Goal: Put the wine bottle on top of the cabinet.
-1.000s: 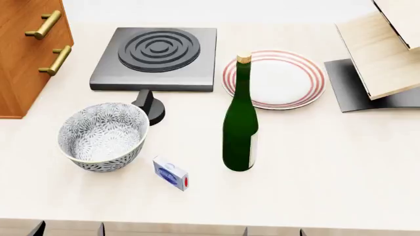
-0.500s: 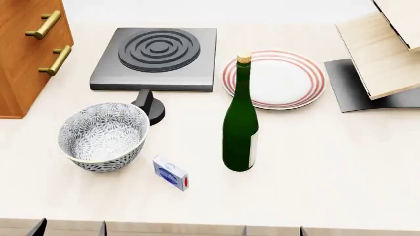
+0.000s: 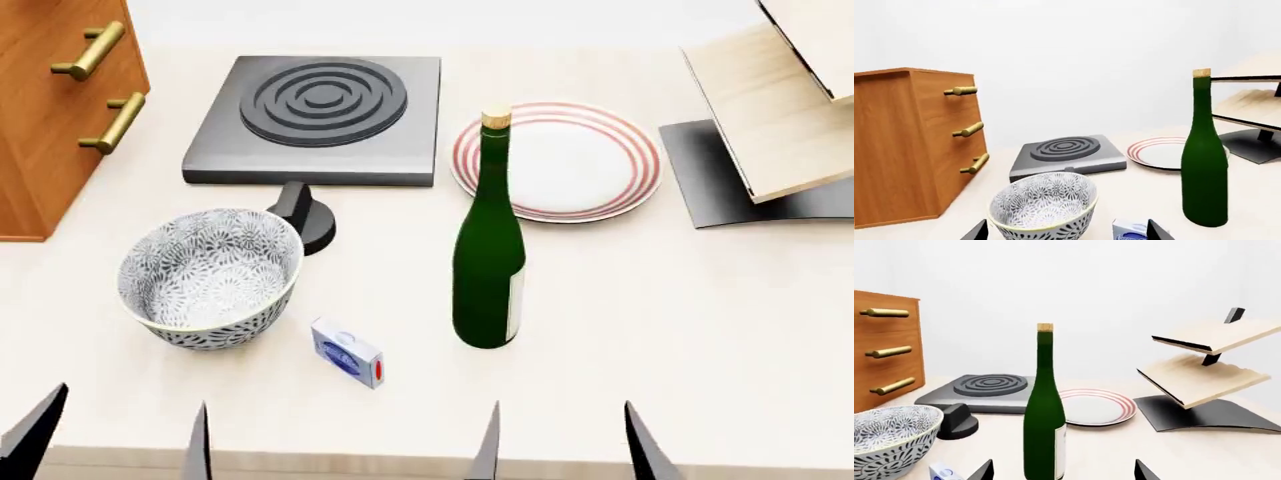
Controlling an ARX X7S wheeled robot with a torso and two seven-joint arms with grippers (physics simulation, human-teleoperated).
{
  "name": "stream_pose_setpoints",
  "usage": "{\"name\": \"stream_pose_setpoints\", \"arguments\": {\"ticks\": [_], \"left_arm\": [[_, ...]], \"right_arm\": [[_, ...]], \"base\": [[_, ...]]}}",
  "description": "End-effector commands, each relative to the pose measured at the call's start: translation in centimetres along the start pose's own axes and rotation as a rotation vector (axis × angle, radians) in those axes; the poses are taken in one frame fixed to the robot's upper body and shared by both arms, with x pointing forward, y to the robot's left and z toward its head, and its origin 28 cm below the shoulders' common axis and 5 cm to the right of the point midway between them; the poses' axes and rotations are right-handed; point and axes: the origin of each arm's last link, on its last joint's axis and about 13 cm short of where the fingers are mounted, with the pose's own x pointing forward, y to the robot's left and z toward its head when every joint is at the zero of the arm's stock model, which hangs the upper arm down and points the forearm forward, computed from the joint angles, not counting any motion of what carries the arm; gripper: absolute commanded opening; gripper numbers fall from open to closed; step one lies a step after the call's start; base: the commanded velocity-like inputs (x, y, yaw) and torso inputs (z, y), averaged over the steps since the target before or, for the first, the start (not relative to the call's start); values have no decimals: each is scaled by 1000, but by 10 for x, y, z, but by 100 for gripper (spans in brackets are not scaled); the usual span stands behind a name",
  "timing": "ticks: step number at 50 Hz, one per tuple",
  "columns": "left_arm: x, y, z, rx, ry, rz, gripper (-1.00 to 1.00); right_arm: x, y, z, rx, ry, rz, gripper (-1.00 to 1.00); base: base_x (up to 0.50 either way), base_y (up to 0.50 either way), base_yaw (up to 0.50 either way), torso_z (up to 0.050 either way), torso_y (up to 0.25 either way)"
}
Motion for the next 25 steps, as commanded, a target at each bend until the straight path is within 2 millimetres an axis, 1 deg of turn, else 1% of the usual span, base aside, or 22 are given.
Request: {"name": "stream_pose_setpoints", "arguments": {"ticks": [1, 11, 17, 18, 20, 23, 25], "left_arm": [[-4, 0, 43, 10, -113, -26, 100], [-8, -2, 77, 18, -203, -44, 100], [-11, -1, 90, 21, -238, -46, 100], [-12, 0, 94, 56, -253, -47, 100], [-13, -1, 99, 29, -263, -52, 100], [-16, -1, 111, 38, -296, -56, 100], [-17, -1, 114, 33, -308, -60, 100]], "right_arm": [[-3, 2, 48, 39, -128, 12, 100], [-10, 5, 80, 71, -207, 34, 100], [-14, 8, 94, 84, -241, 51, 100], [-15, 9, 97, 85, -250, 56, 100], [-16, 9, 100, 85, -259, 59, 100], [-19, 10, 109, 89, -280, 65, 100], [-20, 10, 112, 92, -287, 67, 100]], "base": [[0, 0, 0, 0, 0], [0, 0, 0, 0, 0], [0, 0, 0, 0, 0], [0, 0, 0, 0, 0], [0, 0, 0, 0, 0], [0, 0, 0, 0, 0], [0, 0, 0, 0, 0]]}}
